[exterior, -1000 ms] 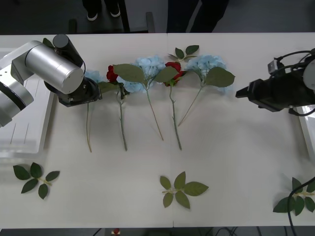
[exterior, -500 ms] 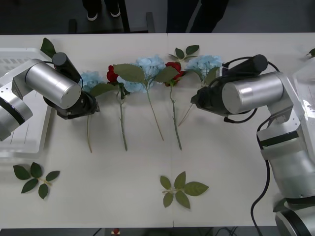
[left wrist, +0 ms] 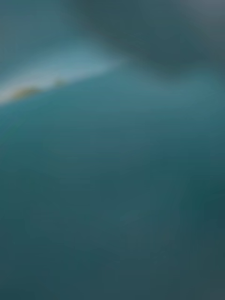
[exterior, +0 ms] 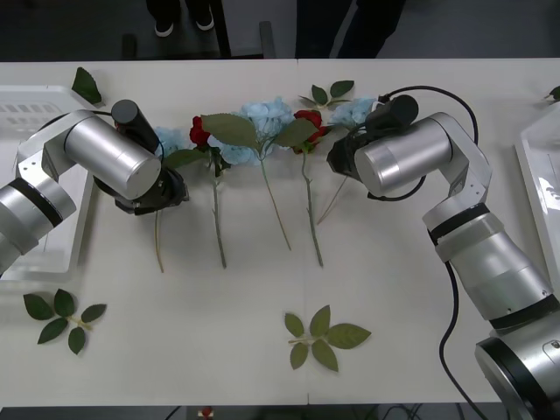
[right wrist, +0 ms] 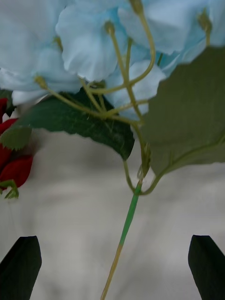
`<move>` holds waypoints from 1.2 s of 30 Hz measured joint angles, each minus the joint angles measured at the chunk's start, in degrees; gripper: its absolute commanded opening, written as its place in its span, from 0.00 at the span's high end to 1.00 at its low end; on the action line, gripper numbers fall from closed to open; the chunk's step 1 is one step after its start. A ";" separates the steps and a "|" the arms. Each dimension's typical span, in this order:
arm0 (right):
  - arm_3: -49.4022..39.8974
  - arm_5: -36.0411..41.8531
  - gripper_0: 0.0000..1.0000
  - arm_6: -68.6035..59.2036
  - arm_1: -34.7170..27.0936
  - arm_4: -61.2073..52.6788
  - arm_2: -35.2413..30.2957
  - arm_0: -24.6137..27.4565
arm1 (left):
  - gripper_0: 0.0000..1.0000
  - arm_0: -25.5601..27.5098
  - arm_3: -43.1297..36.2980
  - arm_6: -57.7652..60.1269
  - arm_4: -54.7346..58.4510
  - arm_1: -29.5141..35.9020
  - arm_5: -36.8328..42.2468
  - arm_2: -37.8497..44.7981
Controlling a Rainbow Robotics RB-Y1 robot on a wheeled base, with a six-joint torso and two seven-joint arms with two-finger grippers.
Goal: Place the red flowers into the right box and the blue flowers into the left box. If a person shows an open palm, hand one flower to the person first, then continue sorting.
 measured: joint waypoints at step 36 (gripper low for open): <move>-0.11 6.90 1.00 0.02 0.00 1.81 -1.89 -3.13 | 0.56 1.64 0.02 -1.25 -3.08 -0.32 -2.26 0.00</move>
